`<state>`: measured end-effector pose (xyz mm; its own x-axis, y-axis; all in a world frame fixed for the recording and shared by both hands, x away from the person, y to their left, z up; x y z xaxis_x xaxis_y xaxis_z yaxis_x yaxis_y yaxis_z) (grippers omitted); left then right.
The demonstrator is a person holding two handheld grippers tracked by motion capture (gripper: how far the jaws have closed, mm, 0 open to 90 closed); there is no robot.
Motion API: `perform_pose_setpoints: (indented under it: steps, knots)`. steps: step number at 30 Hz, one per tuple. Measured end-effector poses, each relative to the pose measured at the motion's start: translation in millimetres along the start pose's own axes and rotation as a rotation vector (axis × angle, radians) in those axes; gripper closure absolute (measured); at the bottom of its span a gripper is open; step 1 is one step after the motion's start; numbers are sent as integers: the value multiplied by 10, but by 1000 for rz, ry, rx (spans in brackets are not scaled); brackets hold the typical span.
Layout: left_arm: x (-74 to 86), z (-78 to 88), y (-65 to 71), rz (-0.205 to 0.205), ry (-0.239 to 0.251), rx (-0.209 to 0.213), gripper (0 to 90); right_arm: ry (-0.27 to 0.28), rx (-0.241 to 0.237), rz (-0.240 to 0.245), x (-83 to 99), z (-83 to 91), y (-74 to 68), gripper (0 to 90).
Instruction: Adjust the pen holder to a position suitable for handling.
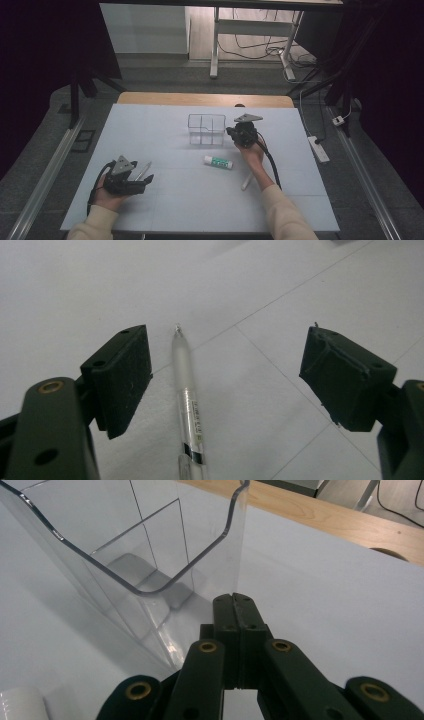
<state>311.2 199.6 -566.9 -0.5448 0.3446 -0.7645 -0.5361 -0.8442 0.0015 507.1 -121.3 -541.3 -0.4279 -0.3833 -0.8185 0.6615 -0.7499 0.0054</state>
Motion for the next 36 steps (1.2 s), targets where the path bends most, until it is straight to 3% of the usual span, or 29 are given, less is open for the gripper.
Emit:
perform_pose_setpoints:
  steps: [3, 10, 14, 20, 28, 36]
  knots:
    - [5, -2, -1, -3, -1, 2, 208, 7, -3, -2, -5, 74, 2, 893]
    - [4, -1, 8, -11, 3, 14, 209, 13, -4, 47, 50, 310, -33, 893]
    - [2, 0, 6, -9, 5, 14, 209, 30, -13, 39, 81, 462, -25, 893]
    - [5, -3, 1, -8, 3, 16, 211, 26, -28, 80, 246, 691, -54, 892]
    - [12, -3, -5, -9, 0, 17, 212, 42, -74, 100, 496, 1036, -53, 686]
    - [15, -19, -4, -12, -4, 22, 213, 60, -105, 99, 725, 1307, -11, 567]
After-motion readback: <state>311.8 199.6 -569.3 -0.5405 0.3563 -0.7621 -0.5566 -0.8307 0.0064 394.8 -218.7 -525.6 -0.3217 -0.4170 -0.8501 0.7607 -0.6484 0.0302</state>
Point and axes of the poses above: each handheld gripper's, and its own axes: z roughly backward along the jaws, x roughly out of its underside, y roughly to its right, the point moved 7 cm from there along -z, roughly forward along the jaws, and after that the axes turned 1 degree about -x, right-handed, at the moved point
